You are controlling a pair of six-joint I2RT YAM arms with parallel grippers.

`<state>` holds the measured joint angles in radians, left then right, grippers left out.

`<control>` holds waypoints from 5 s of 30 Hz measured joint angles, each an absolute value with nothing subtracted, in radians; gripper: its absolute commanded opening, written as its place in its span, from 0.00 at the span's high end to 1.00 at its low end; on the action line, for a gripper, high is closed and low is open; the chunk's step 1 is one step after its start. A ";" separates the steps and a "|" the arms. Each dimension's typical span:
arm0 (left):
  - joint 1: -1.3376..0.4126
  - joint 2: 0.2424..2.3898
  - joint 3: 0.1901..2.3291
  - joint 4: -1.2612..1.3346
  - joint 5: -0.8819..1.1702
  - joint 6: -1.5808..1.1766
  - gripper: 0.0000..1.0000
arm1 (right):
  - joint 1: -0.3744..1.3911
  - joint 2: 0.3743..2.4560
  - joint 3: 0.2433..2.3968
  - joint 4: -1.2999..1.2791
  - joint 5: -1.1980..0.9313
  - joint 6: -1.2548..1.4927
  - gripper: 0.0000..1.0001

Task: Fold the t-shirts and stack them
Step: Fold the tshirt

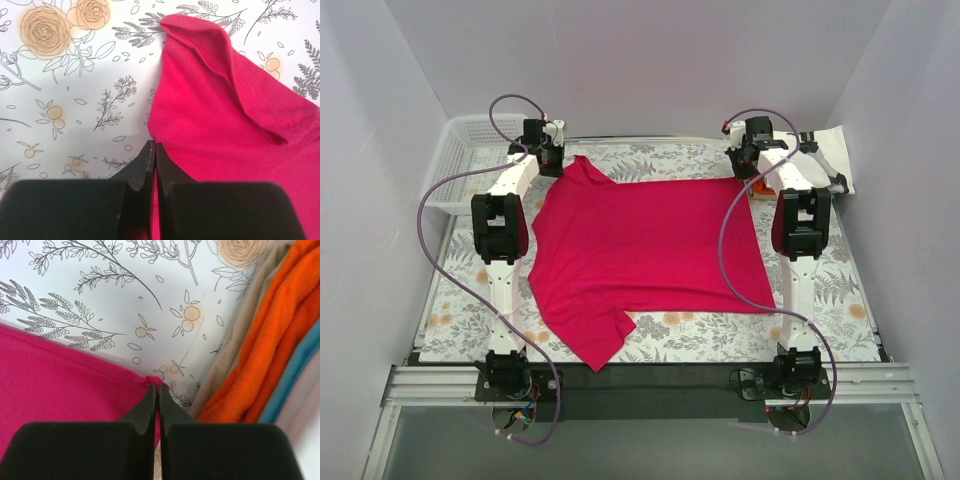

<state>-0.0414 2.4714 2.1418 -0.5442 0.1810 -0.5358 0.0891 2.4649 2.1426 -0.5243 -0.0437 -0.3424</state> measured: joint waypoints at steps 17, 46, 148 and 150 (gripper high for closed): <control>-0.009 2.189 1.834 -0.480 0.289 -0.492 1.00 | 0.063 2.281 2.012 -0.533 -0.107 -0.394 0.99; 0.034 1.840 1.213 -0.389 0.402 -0.328 0.92 | 0.036 2.075 1.595 -0.550 -0.227 -0.561 0.81; -0.240 1.912 1.307 -0.510 0.452 -0.307 0.83 | 0.022 2.092 1.628 -0.815 -0.265 -0.662 0.69; -0.245 1.912 1.311 -0.507 0.454 -0.310 0.98 | 0.022 2.092 1.630 -0.815 -0.265 -0.662 0.69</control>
